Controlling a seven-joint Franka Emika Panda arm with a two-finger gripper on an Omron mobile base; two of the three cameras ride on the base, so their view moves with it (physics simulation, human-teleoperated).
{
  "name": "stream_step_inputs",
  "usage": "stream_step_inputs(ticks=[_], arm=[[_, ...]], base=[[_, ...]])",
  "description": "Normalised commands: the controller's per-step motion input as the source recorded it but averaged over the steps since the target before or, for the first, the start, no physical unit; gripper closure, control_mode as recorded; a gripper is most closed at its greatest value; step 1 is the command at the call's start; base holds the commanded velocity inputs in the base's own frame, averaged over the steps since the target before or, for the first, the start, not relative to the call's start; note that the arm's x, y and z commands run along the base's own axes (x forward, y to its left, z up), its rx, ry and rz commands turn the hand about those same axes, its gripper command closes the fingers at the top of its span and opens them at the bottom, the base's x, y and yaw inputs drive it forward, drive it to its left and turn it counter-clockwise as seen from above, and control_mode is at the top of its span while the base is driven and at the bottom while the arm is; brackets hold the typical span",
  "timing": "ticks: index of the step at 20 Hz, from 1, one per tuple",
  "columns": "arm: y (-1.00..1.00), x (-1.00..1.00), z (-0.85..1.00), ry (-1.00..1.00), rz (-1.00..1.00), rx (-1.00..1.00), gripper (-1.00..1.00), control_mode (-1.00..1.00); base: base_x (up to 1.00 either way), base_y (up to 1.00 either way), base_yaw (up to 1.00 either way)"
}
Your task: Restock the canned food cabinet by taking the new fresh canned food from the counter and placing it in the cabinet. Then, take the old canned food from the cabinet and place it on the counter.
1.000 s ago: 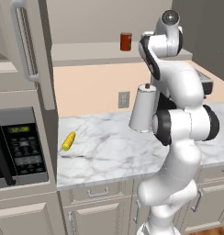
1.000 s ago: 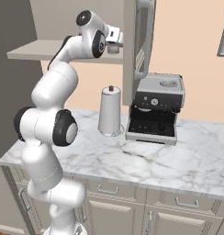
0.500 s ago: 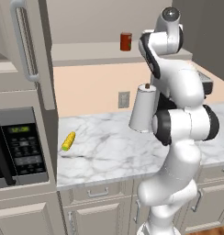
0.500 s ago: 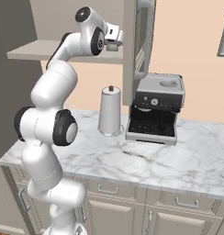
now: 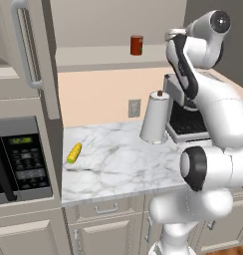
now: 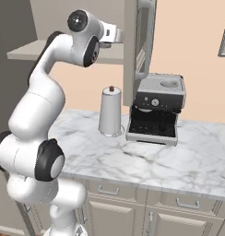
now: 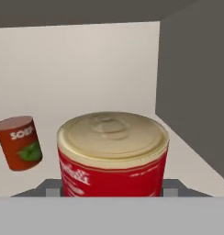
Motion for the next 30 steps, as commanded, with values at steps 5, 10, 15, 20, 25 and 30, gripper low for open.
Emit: stream_step_inputs(ticks=[5,10,15,20,25,30], arm=[[0.06,-1.0,-0.55,0.07,0.24,-0.08,1.0,-1.0],[0.4,-1.0,-1.0,0.34,0.28,-0.23,1.0,-1.0],[0.74,-0.15,-1.0,0.47,0.31,-0.22,1.0,-1.0],[1.0,1.0,-1.0,0.37,0.19,-0.15,1.0,-1.0],[0.66,0.89,-1.0,0.24,0.18,0.08,1.0,-1.0],[0.2,-0.05,-1.0,-0.01,0.34,0.43,1.0,-1.0]], base=[[0.0,0.0,0.0],[0.0,0.0,0.0],[0.0,0.0,0.0],[0.0,0.0,0.0],[0.0,0.0,0.0],[0.0,0.0,0.0]])
